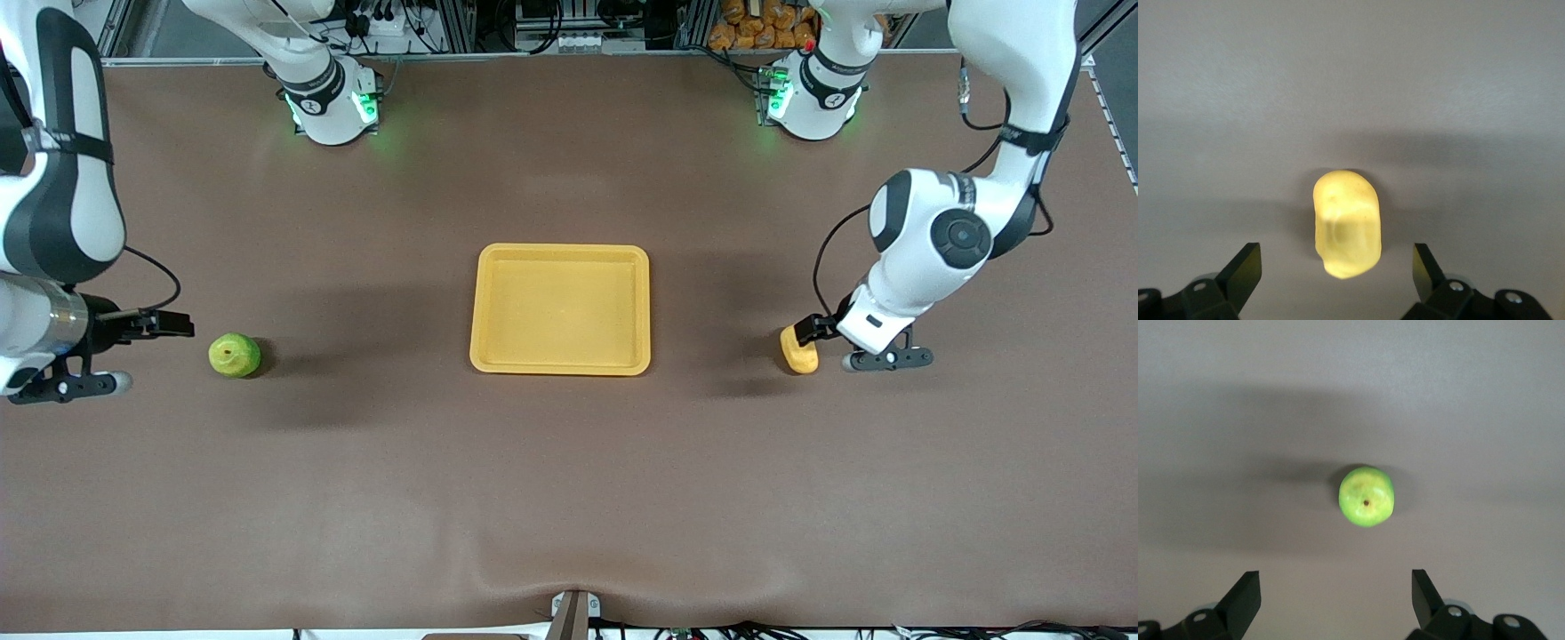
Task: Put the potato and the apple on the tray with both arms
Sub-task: 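Close the left gripper on the potato while the right gripper grasps the apple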
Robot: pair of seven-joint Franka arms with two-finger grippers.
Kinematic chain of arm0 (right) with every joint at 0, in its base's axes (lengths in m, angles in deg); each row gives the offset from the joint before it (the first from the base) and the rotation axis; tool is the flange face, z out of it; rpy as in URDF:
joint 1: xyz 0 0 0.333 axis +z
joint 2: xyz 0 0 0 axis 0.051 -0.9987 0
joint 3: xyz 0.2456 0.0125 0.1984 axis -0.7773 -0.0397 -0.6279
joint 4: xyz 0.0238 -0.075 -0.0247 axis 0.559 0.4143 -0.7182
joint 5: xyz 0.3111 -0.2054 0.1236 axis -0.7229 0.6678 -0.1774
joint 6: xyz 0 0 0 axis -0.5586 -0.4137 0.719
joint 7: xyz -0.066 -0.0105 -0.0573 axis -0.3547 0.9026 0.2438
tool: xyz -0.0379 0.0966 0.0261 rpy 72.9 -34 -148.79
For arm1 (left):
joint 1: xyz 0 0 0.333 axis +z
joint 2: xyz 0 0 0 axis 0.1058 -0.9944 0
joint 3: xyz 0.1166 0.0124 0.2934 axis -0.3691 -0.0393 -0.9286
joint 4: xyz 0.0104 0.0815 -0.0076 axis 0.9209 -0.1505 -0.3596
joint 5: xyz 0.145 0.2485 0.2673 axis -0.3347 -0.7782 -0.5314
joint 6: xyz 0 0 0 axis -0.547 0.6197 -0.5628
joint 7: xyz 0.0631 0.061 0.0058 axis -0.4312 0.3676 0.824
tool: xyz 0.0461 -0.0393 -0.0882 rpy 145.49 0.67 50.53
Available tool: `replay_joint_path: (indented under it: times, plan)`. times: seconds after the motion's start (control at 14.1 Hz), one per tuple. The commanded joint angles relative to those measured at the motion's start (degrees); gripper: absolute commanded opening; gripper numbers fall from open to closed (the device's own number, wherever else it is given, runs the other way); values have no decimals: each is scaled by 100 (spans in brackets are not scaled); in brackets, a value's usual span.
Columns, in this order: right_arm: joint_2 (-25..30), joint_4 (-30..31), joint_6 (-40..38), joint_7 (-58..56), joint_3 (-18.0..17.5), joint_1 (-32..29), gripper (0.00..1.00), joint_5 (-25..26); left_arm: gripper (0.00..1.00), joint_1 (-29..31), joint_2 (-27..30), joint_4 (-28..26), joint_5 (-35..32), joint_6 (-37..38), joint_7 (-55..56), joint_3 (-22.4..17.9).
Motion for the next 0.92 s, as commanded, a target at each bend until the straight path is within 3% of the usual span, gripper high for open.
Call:
replay_joint_path:
  times: [0.0, 0.42, 0.85]
  plan:
    - [-74, 318, 479, -6, -35, -54, 100, -24, 100, 10, -206, 63, -46, -91, 165, 30]
    - [-250, 1012, 1402, -6, -35, -133, 100, -24, 100, 19, -610, 142, -46, -345, 543, 30]
    - [-495, 1198, 1755, 64, -35, -317, 100, -24, 81, 46, -804, 151, -46, -627, 587, 30]
